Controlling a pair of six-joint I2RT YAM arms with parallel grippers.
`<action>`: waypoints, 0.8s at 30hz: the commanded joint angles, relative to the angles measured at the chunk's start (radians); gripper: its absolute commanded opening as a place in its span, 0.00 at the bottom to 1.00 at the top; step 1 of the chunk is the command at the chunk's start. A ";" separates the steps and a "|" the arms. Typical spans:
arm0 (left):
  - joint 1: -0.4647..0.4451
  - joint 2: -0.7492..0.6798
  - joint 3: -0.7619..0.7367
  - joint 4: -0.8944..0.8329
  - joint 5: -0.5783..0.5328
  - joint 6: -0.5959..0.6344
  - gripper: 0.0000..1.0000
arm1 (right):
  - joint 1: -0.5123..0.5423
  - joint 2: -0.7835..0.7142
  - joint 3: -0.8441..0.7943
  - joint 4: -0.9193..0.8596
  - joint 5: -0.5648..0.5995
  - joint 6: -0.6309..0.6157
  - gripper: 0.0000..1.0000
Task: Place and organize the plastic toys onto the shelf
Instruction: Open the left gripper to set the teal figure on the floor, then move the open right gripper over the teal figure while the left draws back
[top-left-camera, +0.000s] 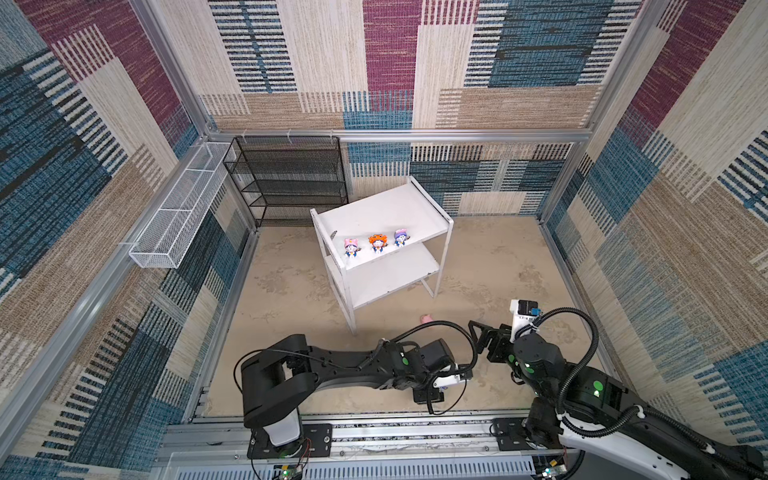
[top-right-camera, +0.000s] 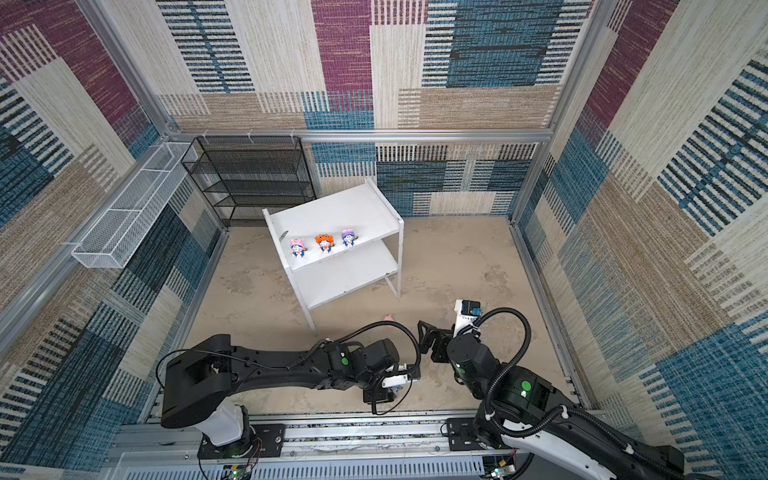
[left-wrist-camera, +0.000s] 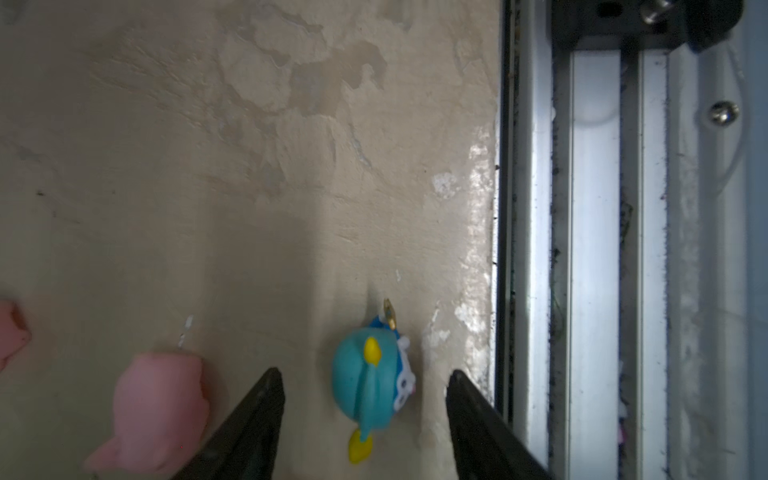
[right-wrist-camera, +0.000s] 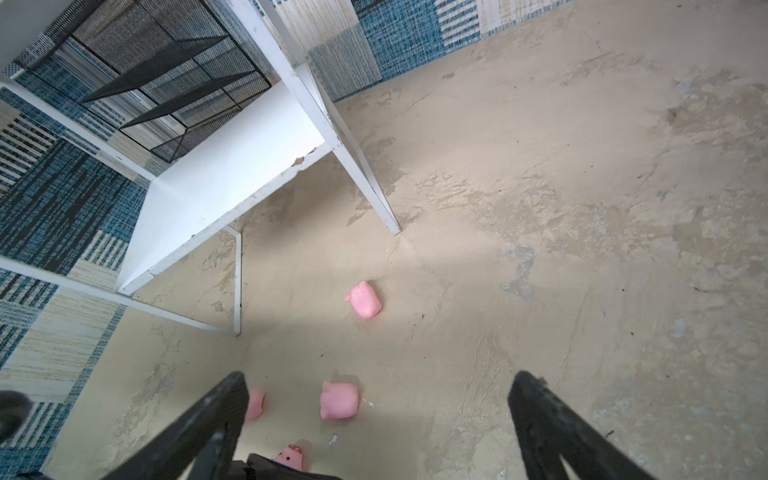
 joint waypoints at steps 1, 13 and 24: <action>0.001 -0.105 -0.023 -0.044 -0.016 -0.027 0.84 | 0.001 0.038 -0.001 0.025 -0.060 0.041 1.00; 0.001 -0.708 -0.110 -0.281 -0.044 -0.210 0.99 | 0.002 0.351 0.149 -0.240 -0.502 0.055 0.98; 0.000 -0.895 -0.107 -0.348 -0.011 -0.201 0.99 | 0.041 0.552 0.217 -0.352 -0.696 -0.124 0.96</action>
